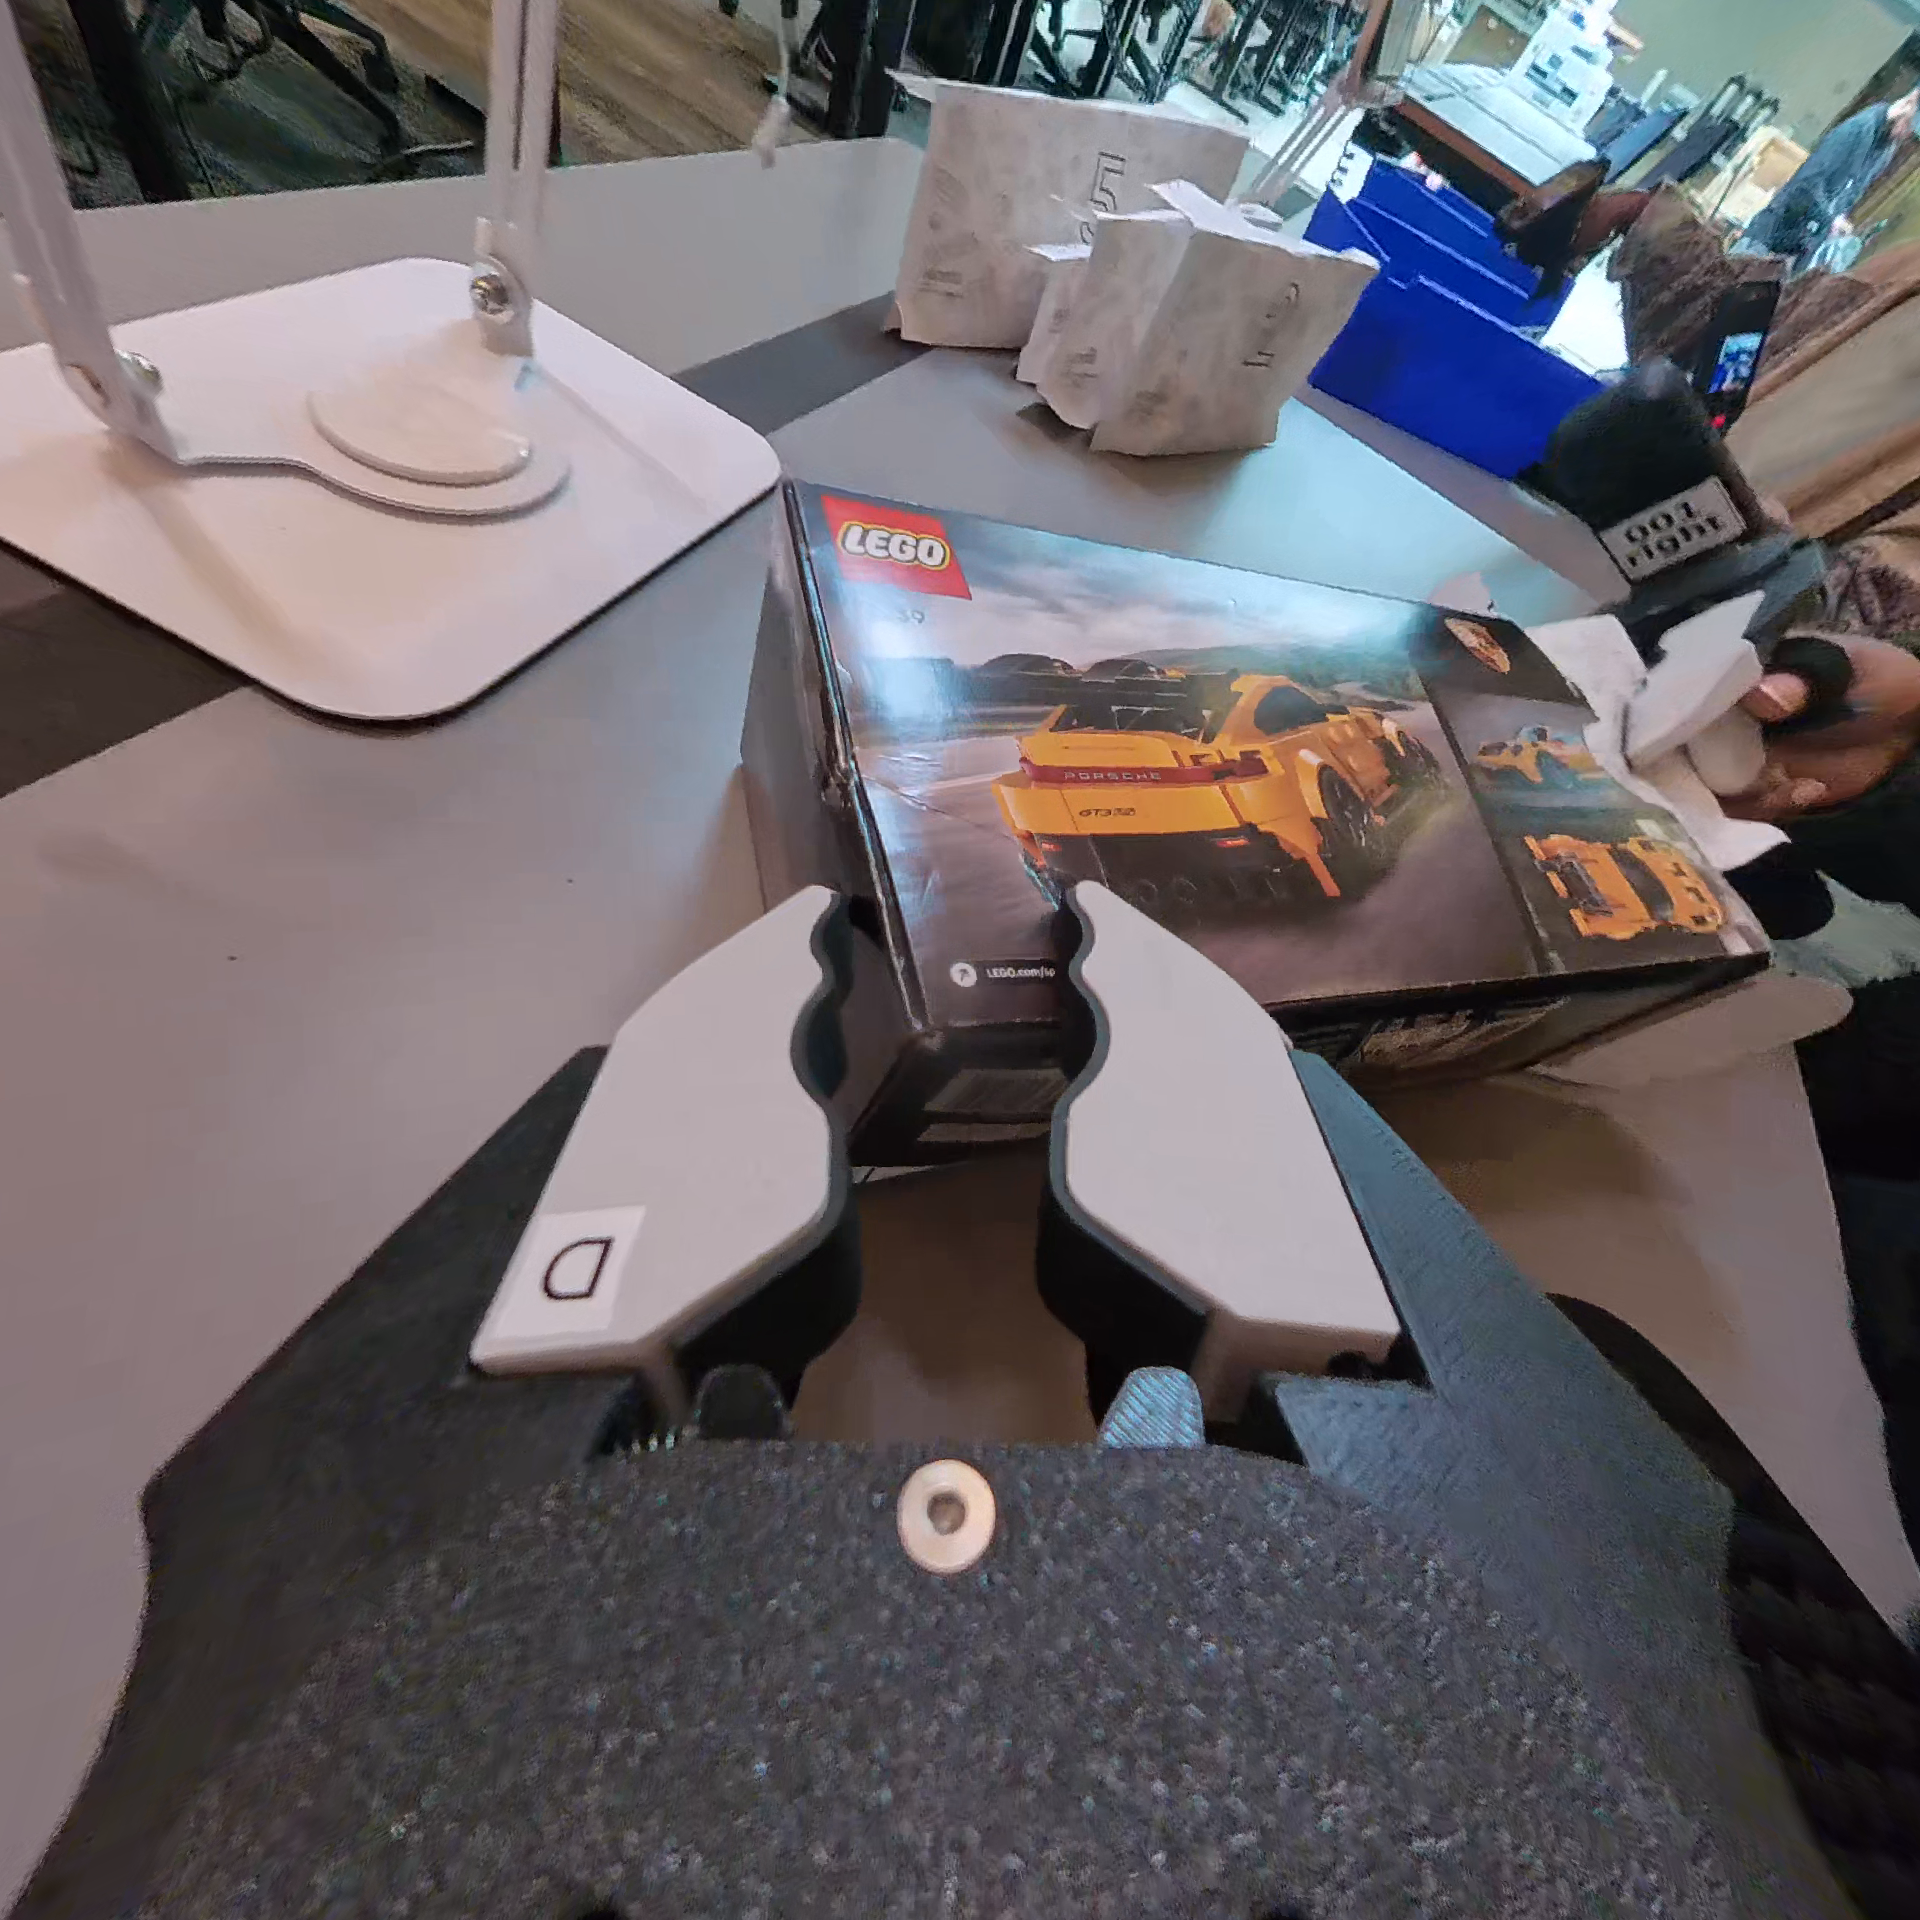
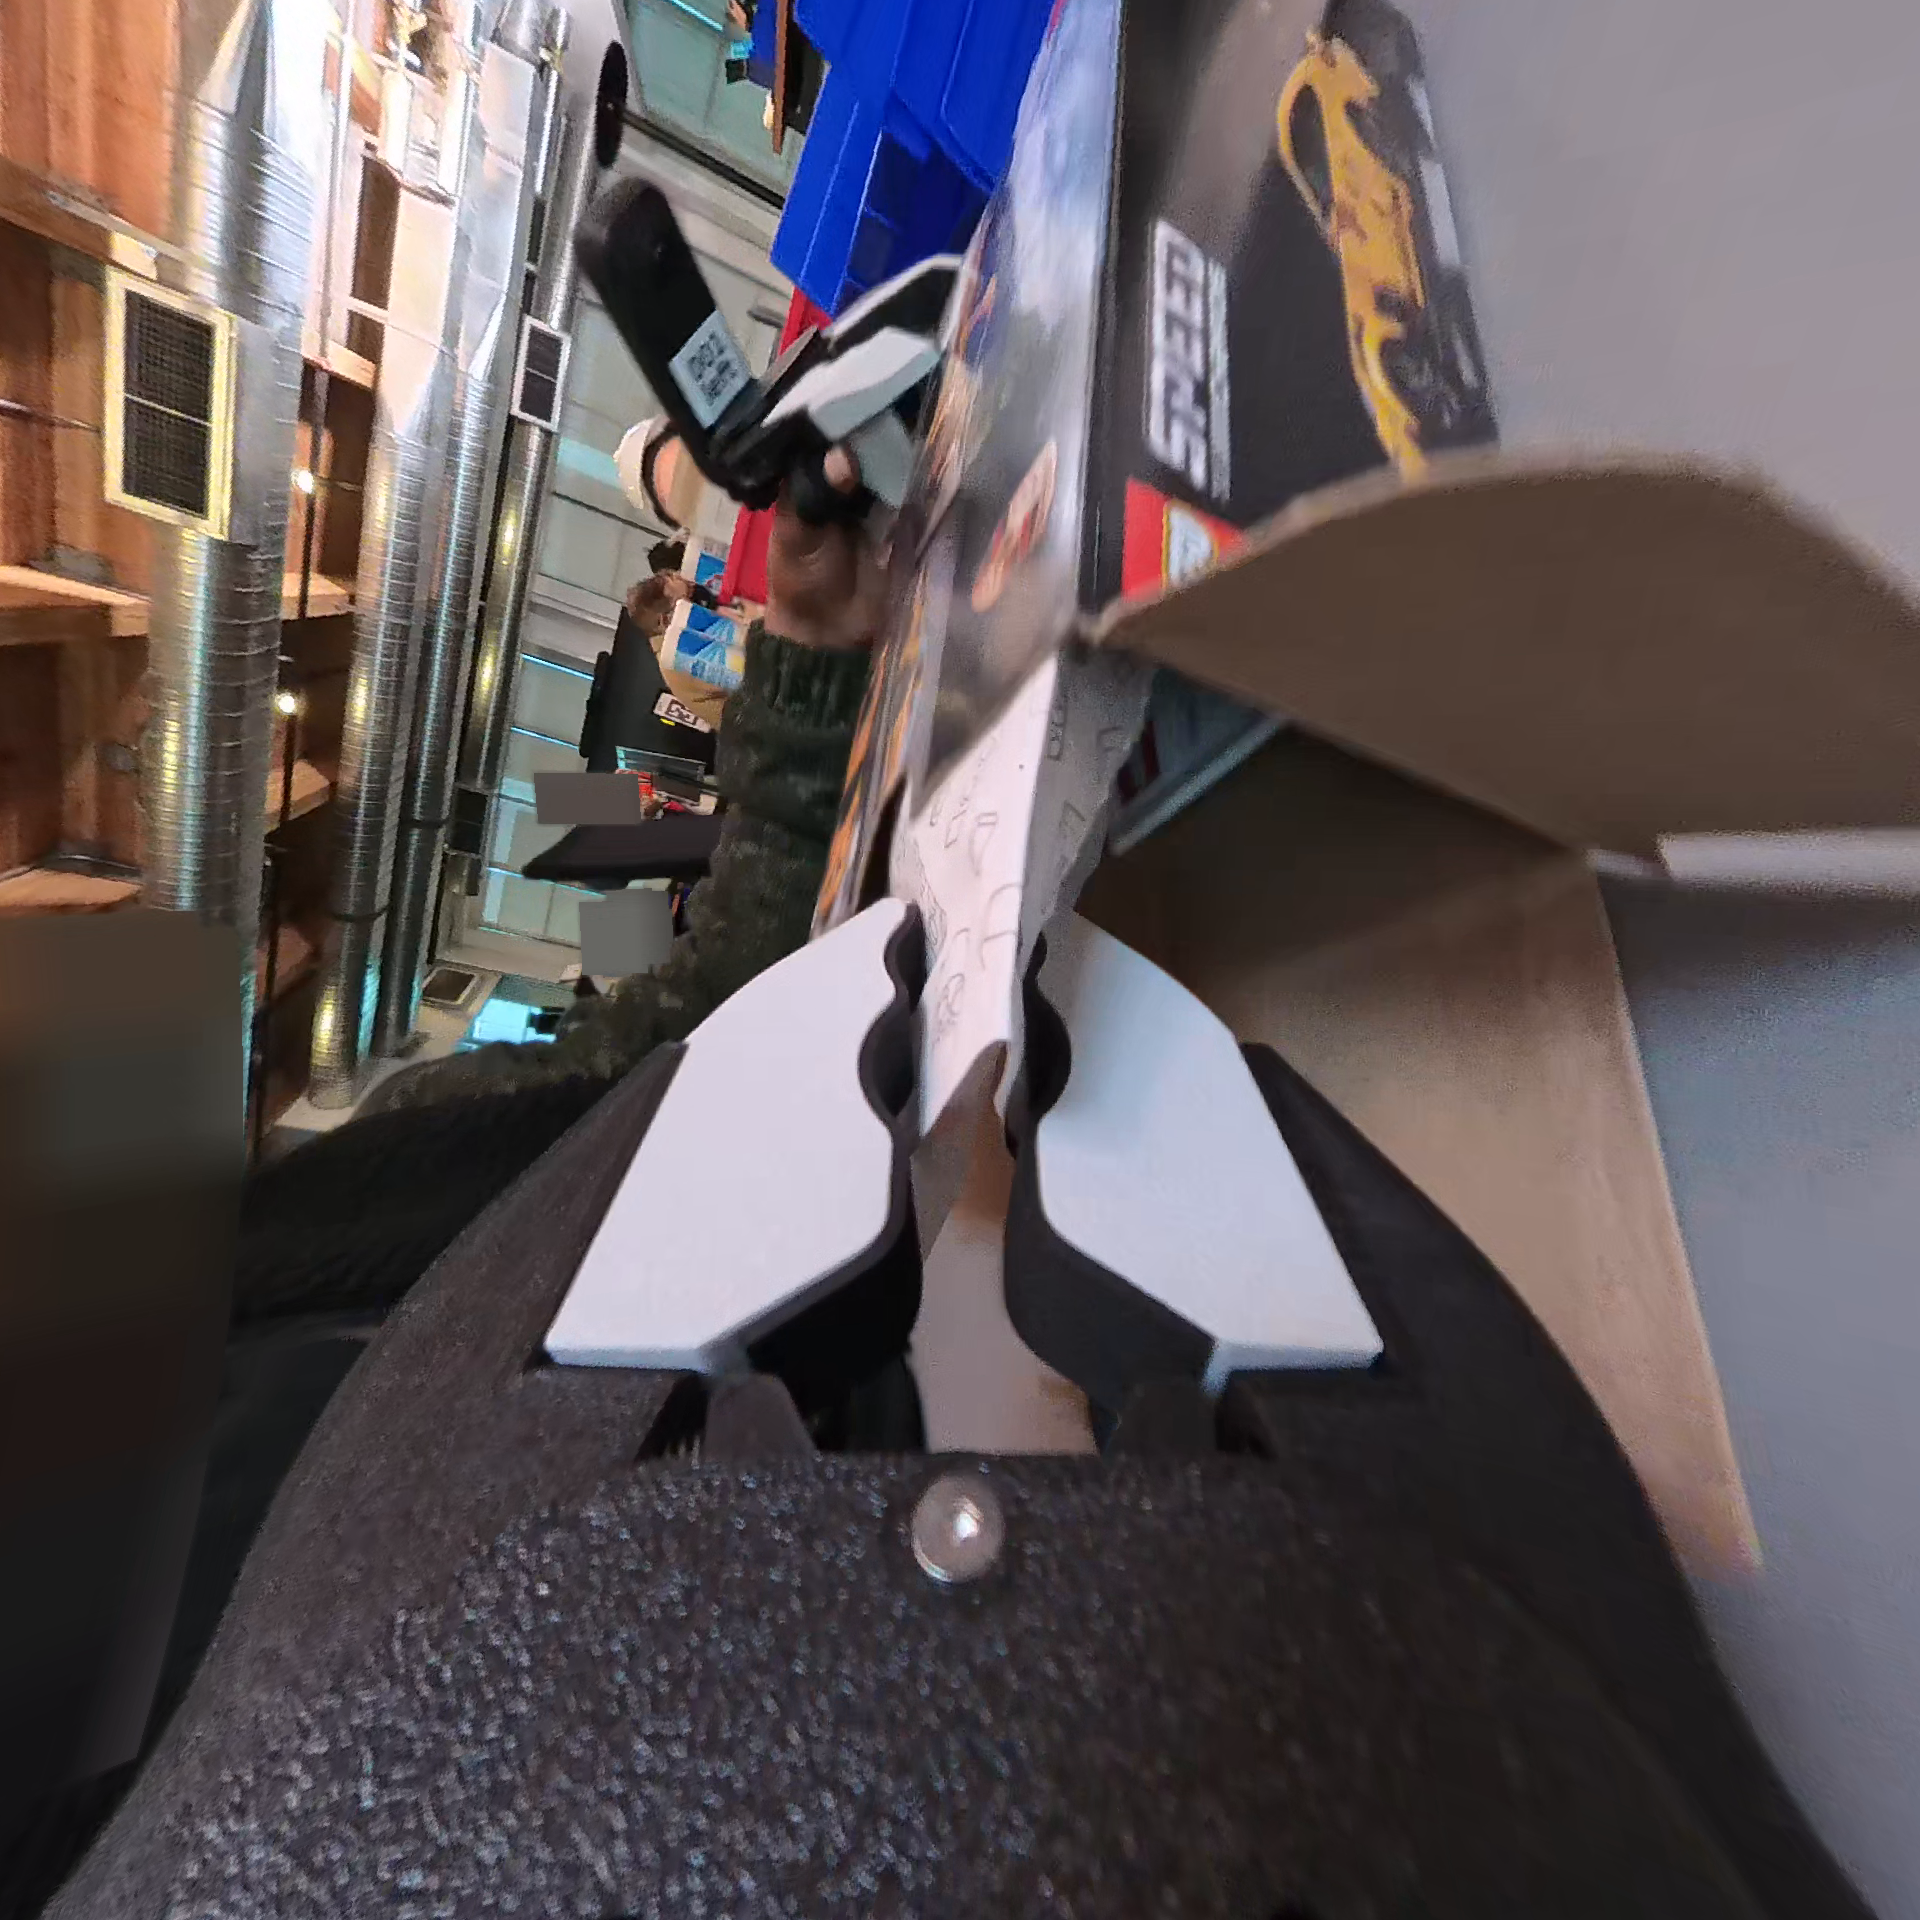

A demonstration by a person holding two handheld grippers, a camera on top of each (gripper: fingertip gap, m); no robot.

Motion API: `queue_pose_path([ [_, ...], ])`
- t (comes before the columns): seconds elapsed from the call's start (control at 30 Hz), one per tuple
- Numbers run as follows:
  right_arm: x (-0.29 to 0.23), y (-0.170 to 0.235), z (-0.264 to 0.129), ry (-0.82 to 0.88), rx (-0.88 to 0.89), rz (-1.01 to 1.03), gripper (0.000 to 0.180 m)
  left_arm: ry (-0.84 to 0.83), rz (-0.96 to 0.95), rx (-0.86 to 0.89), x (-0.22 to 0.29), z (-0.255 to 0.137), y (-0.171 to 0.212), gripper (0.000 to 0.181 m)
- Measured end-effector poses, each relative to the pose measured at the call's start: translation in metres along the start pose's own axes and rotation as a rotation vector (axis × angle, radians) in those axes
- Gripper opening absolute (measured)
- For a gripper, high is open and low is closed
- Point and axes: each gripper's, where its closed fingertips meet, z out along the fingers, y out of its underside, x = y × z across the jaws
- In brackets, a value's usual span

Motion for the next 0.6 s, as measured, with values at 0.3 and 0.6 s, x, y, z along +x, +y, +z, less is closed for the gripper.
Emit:
queue_pose_path([
  [0.3, 0.035, -0.012, 0.048, 0.169, -0.097, -0.070, 0.022, -0.055, 0.065, -0.027, 0.025, -0.014, 0.015, 0.035],
  [0.6, 0.024, -0.010, -0.011, 0.230, -0.178, -0.479, 0.048, -0.090, 0.096, 0.053, 0.030, -0.036, 0.018, 0.031],
])
